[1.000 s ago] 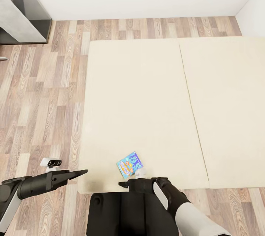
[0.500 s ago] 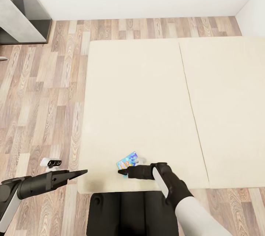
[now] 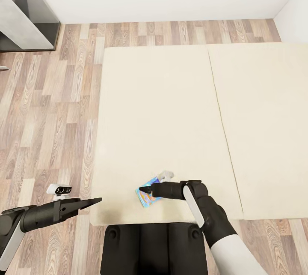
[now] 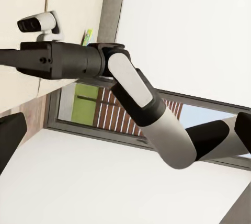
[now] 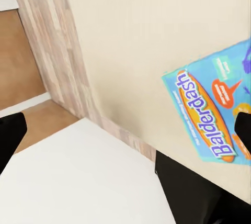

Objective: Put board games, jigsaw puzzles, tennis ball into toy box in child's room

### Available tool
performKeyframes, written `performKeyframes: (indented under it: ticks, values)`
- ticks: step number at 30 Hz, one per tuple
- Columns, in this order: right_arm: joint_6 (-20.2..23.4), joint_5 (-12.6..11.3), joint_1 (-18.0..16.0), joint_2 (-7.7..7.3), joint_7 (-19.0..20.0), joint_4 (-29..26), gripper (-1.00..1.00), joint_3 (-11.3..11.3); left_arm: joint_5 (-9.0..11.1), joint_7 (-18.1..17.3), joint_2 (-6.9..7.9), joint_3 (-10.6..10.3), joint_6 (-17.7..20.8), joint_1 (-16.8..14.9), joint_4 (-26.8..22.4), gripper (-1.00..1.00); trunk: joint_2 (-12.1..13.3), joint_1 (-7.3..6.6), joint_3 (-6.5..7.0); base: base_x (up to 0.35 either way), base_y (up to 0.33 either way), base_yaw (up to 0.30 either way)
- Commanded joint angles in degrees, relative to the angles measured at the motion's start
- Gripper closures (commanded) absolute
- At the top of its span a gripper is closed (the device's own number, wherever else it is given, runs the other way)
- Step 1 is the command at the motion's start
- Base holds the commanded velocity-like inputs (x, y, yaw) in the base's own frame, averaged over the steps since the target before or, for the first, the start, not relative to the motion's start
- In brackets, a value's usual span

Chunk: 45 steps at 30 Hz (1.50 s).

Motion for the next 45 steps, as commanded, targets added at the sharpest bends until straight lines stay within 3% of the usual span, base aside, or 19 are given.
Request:
performKeyframes:
  ticks: [1,3,7,21,27,40,45]
  values:
    - [0.28,0.11,0.02,0.02,-0.18,-0.32,-1.00,-0.06,-0.02,-0.21,0.01,-0.01,0.61,-0.01,-0.02,-1.00,-0.09,0.03,-0.06,0.000,0.000,0.000]
    - [0.30,0.17,0.09,0.03,-2.85,-0.95,-1.00,-0.17,0.02,-0.21,0.02,-0.01,0.61,-0.01,-0.03,-1.00,-0.09,0.03,-0.06,0.000,0.000,0.000]
    - [0.48,0.10,0.16,0.14,-11.73,-1.29,-1.00,-0.67,-0.02,-0.21,0.06,-0.01,0.59,-0.01,0.01,-1.00,-0.09,0.03,-0.06,0.000,0.000,0.000]
    - [-0.21,0.28,0.22,-0.03,-26.34,-0.92,-1.00,-4.38,-0.10,-0.21,0.06,-0.01,0.53,-0.01,0.03,-1.00,-0.09,0.03,-0.06,0.000,0.000,0.000]
    - [-3.04,0.37,0.24,0.13,-28.31,-0.56,-1.00,-4.63,-0.11,-0.21,0.03,-0.01,0.52,-0.01,0.04,-1.00,-0.09,0.03,-0.06,0.000,0.000,0.000]
    - [-7.39,0.51,-0.03,0.91,-28.56,3.28,-1.00,-3.90,-0.23,-0.21,-0.02,-0.01,0.37,-0.01,0.13,-1.00,-0.09,0.03,-0.06,0.000,0.000,0.000]
    - [-7.66,0.41,-0.04,1.01,-28.45,3.39,-1.00,-1.83,-0.28,-0.21,-0.09,-0.01,0.32,-0.01,0.14,-1.00,-0.09,0.03,-0.06,0.000,0.000,0.000]
